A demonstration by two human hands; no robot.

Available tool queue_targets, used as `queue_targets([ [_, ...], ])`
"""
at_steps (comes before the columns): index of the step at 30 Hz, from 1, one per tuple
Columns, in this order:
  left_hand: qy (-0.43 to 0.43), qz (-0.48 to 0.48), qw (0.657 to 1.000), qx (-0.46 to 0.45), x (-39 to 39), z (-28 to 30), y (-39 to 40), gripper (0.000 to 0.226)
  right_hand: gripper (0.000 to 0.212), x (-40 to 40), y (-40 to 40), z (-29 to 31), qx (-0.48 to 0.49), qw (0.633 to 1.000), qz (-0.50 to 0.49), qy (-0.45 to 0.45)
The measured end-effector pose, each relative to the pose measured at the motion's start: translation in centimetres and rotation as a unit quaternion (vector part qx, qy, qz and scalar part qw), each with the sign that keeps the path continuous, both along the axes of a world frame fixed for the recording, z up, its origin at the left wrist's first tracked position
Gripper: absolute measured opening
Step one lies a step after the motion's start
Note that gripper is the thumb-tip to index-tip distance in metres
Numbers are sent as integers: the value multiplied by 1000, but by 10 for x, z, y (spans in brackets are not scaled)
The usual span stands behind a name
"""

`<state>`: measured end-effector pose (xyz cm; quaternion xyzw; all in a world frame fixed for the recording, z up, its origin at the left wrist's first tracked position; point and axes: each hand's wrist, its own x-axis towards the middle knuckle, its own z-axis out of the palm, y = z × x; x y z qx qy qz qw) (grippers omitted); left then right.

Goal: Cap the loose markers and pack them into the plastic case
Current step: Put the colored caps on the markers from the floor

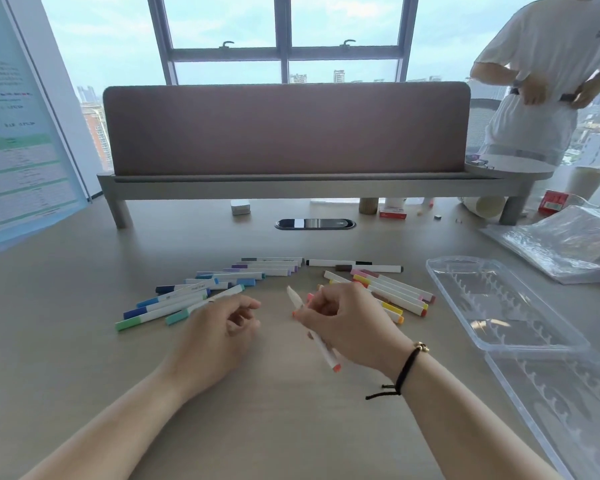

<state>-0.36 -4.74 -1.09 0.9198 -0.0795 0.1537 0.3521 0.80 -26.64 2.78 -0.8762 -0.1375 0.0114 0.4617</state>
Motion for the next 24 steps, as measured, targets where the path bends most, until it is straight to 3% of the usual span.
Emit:
queue_targets([
  [3, 0, -28, 990, 138, 3, 6, -21, 31, 14, 2, -3, 8, 206, 977, -34, 49],
  [6, 3, -63, 984, 166, 15, 14, -46, 37, 20, 6, -8, 13, 340, 934, -72, 80],
  [10, 5, -78, 956, 283, 32, 17, -69, 30, 16, 6, -13, 17, 395, 906, -109, 101],
  [12, -19, -76, 933, 350, 32, 19, -78, 37, 15, 6, -15, 17, 428, 889, -119, 114],
  [15, -63, -83, 923, 371, 29, 15, -78, 44, 15, 6, -16, 16, 448, 878, -111, 125],
  [17, -77, -87, 939, 322, 25, 12, -66, 50, 10, 7, -17, 17, 448, 881, -93, 119],
  [21, -40, -55, 997, 43, 12, 22, -34, 31, 10, 6, -14, 15, 434, 891, -47, 122],
  [23, 17, -23, 990, -135, 6, 25, -22, 26, 16, 5, -12, 13, 413, 902, -23, 124],
  [24, 54, -17, 970, -235, 2, 26, -18, 24, 19, 4, -10, 11, 412, 902, -9, 129],
])
